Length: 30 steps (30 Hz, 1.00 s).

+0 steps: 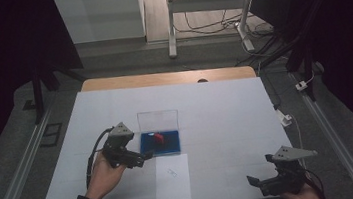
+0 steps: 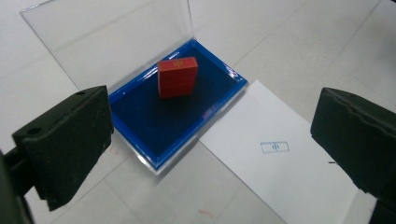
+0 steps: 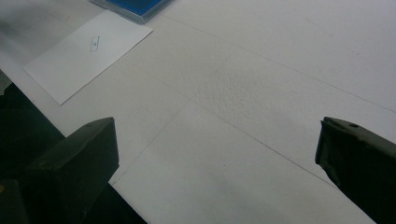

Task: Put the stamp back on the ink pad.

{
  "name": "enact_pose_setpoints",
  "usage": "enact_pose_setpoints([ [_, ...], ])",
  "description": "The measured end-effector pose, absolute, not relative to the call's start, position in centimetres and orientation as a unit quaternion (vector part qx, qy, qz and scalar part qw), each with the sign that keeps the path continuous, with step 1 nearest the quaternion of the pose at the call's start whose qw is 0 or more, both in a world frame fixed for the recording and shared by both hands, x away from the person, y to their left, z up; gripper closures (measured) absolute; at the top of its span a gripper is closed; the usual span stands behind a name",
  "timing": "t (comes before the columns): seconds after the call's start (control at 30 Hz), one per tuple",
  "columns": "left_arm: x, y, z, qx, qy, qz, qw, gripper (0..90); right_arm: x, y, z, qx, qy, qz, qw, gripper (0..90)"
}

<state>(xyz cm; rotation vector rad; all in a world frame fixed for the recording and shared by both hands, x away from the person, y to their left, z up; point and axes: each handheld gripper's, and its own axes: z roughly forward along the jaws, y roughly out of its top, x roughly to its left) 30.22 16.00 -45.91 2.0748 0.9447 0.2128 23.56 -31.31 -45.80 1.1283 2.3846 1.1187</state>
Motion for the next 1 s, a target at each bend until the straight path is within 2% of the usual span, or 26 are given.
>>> enact_pose_setpoints([
  [1.0, 22.4, 22.3, -46.2, 0.788, 0.414, 0.090, 0.447, 0.0, 23.7, -31.4, -45.8, 0.396, 0.821, 0.388, 0.133, 0.0],
])
